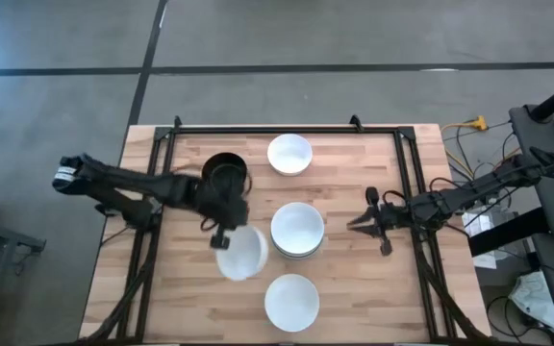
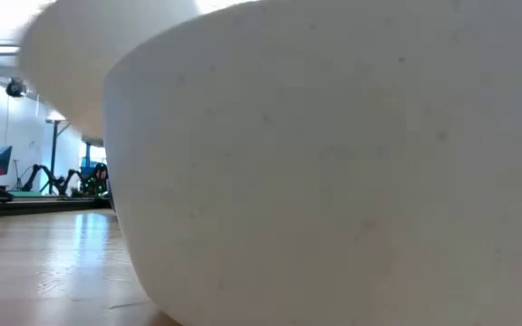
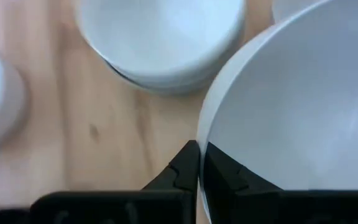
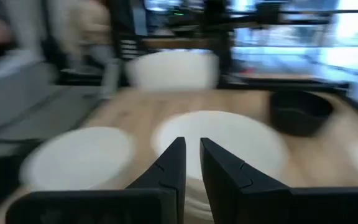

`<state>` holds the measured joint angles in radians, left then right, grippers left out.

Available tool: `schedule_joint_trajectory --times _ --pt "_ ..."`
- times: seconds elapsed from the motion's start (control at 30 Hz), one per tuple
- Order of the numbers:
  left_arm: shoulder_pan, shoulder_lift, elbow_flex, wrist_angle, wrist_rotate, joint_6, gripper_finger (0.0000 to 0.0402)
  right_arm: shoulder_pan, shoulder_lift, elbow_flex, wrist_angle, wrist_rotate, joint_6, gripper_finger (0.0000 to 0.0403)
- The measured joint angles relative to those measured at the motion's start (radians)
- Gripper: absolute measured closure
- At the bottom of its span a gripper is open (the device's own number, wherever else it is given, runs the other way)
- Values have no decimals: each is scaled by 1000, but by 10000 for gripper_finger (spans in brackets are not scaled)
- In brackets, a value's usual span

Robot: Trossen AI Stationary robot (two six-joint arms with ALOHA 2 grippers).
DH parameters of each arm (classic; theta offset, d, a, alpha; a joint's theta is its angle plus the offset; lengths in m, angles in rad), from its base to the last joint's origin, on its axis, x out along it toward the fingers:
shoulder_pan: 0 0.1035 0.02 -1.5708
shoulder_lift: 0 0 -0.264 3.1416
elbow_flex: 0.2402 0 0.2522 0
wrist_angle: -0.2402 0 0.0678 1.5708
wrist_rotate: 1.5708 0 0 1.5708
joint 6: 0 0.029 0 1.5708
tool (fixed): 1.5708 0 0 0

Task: Nest bowls inside each other
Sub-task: Stack the white bowl on top of the white bowl

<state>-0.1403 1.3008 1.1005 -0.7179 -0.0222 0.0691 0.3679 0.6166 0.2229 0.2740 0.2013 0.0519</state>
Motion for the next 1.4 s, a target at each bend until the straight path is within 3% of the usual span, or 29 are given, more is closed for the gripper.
schedule_joint_trajectory --times 0.1,0.3,0.63,0.83,1.0,1.17,1.4 --pt "97 37 93 -9 75 79 401 0 -2 -13 20 -87 -1 360" --pt "232 215 384 -138 260 136 401 0 -6 -23 22 -89 -43 360" --pt "244 642 949 -470 284 209 402 0 -7 -44 9 -135 -96 360" --pt "243 845 1206 -585 286 250 402 0 -7 -45 -11 -135 -97 360" --pt "243 902 1246 -536 273 264 402 0 -7 -46 -12 -135 -97 360" --pt "243 914 1250 -529 186 277 401 0 -7 -46 -10 -134 -97 360" --pt "243 915 1246 -520 184 283 401 0 -8 -46 -9 -134 -102 360"
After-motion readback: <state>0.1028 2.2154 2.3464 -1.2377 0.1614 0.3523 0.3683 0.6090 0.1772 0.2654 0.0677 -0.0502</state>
